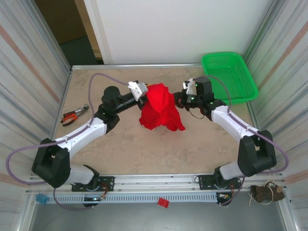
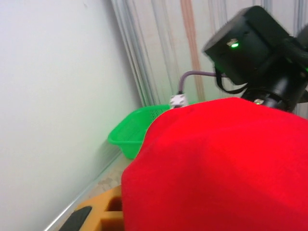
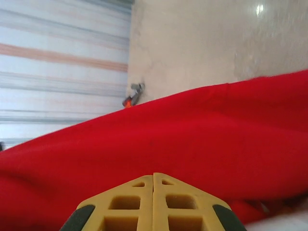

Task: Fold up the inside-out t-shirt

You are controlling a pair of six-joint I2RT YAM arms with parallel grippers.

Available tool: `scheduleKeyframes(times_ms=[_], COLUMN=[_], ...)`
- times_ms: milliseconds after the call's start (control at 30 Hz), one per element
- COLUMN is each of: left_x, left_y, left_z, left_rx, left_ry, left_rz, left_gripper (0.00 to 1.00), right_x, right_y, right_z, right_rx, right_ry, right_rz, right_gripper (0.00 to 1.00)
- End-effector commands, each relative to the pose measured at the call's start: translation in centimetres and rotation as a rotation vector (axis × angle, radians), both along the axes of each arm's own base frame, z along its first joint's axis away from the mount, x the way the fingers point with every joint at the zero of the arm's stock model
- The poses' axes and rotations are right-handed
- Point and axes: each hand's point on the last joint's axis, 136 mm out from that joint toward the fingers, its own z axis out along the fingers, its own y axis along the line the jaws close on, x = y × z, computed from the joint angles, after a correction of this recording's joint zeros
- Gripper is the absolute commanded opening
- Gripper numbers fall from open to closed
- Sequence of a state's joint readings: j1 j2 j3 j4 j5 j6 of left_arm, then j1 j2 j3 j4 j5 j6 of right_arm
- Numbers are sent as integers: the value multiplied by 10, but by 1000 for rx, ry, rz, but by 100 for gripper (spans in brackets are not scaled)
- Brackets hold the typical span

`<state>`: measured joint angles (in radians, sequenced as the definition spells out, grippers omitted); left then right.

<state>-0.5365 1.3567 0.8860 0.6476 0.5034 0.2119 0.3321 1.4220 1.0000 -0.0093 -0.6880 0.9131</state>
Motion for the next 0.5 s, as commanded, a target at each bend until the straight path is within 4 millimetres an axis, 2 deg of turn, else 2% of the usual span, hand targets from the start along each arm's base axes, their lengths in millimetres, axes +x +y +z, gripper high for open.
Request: scheduleKeyframes(times_ms=[0,133,233,267,300,333,367,467], left_x=[0,3,-1,-3,-5,-6,-7,-8], left_y=[19,34,34,32,31,29,27,25], left_z=[29,24,23,23,23,24,26,32], left_rx=[-172,-228,-239,-236,-233,-230,-230,-233], left_ry=[12,59,82,86,92,99,103,104], left_rz=[-47,-83,-136,-160,-179,-198,-214,-236], left_gripper=[0,1,0,0,0,0,0,0], right_x=[5,4,-4,-6,-8,-8,-10,-15], right_y=[-26,-54,-53,-48,-42,-37,-31,-14], right_z=[79,128,148,148,148,143,140,123], right_rx=[73,73,74,66,58,49,48,16], right_ry=[-207,-321,-384,-389,-398,-395,-403,-415], right_rz=[-59,-131,-100,-70,-40,-17,11,96], right_gripper=[0,0,0,11,36,56,64,70])
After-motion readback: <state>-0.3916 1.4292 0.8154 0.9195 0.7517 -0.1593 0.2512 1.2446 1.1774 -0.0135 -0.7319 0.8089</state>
